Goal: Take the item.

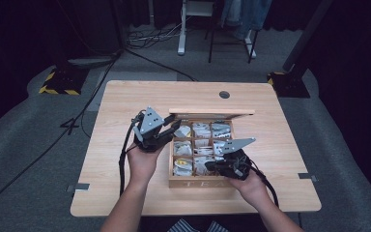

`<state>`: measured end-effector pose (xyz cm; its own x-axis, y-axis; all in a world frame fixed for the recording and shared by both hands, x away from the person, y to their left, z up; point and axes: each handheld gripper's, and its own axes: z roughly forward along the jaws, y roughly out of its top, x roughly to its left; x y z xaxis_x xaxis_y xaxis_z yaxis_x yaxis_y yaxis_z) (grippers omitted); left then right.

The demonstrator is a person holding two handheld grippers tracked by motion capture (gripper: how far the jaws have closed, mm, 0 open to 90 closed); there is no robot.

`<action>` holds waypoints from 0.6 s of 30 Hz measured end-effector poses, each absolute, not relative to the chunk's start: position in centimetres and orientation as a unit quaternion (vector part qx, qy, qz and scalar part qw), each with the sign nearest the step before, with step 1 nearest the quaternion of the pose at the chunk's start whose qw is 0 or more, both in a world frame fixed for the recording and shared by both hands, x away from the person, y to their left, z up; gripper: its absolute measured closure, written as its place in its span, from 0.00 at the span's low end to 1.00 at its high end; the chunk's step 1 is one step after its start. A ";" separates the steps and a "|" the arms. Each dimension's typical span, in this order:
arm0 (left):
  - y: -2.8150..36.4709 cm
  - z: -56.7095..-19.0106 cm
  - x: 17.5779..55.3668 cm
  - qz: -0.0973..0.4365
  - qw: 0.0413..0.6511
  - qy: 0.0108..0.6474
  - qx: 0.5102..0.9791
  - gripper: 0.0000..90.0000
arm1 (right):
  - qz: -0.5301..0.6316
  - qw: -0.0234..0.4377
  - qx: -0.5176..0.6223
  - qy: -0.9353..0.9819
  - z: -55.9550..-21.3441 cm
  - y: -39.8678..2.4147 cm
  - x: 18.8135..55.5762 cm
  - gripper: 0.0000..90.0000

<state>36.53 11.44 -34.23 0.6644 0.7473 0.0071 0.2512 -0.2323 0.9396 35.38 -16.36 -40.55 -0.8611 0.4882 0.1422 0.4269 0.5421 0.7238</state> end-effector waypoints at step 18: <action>11.5 -34.2 36.5 0.236 0.522 0.333 0.749 0.78 | 0.462 0.064 0.257 0.847 -38.1 -17.4 34.3 1.00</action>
<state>36.52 11.46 -34.23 0.6662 0.7457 0.0064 0.2526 -0.2337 0.9389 34.33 -17.38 -38.12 -0.8597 0.4943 0.1286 0.3758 0.4416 0.8147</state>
